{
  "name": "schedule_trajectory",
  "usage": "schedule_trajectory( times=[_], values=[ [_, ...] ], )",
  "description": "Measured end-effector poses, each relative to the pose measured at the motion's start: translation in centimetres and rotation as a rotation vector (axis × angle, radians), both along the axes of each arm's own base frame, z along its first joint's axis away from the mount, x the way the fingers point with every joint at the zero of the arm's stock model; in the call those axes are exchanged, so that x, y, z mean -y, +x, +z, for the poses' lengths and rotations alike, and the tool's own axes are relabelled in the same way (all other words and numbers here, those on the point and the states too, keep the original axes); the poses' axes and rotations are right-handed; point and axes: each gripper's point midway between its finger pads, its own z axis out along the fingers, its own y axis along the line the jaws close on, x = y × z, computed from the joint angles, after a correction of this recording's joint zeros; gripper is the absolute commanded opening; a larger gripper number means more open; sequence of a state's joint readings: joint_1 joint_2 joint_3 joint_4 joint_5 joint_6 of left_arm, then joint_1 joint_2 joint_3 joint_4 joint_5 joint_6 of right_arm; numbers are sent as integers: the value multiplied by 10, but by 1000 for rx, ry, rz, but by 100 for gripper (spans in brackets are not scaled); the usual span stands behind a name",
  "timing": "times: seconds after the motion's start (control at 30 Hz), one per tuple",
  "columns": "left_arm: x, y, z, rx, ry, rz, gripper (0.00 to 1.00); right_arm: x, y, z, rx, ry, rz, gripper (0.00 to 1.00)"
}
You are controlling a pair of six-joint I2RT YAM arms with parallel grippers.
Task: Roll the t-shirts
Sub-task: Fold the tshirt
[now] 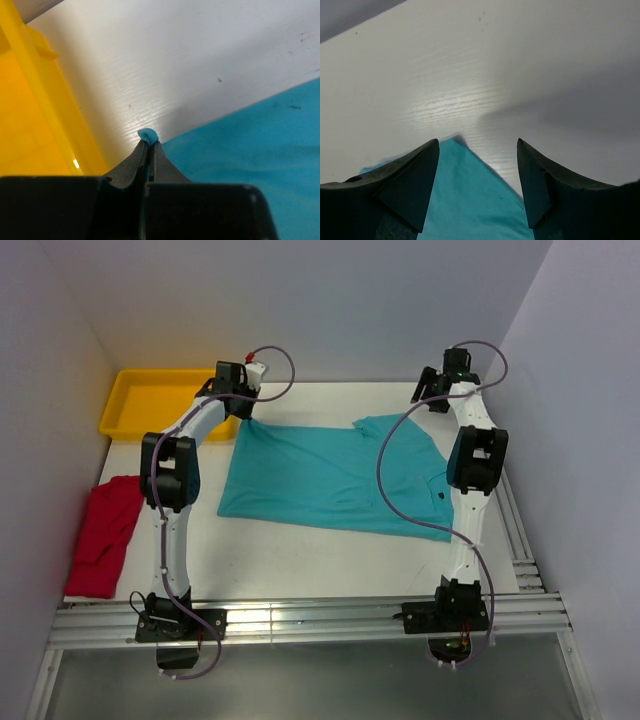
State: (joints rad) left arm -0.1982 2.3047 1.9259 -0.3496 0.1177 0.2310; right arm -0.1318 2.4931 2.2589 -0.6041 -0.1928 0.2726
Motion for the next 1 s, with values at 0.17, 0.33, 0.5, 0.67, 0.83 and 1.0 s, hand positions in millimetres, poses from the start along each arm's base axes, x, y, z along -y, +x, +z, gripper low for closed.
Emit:
schedule_trajectory(
  times=[0.17,0.33,0.5,0.67,0.83,1.0],
  values=[
    [4,-2,-1,-3,15,-21,0,-29,-1,-13,-40,-53,56,73],
    [6,-4,-2,-9,18,-28,0,-49,-6,-12,-60,-120,95,73],
    [8,-7,-4,-15,29,-42,0,-49,1,-6,-50,-243,72,72],
    [12,-9,-5,-21,34,-53,0,-54,-2,-23,-84,-281,70,68],
    [12,-9,-5,-21,35,-54,0,-50,-5,-39,-118,-283,67,61],
    [12,-9,-5,-23,36,-56,0,-46,-5,-39,-120,-289,59,38]
  ],
)
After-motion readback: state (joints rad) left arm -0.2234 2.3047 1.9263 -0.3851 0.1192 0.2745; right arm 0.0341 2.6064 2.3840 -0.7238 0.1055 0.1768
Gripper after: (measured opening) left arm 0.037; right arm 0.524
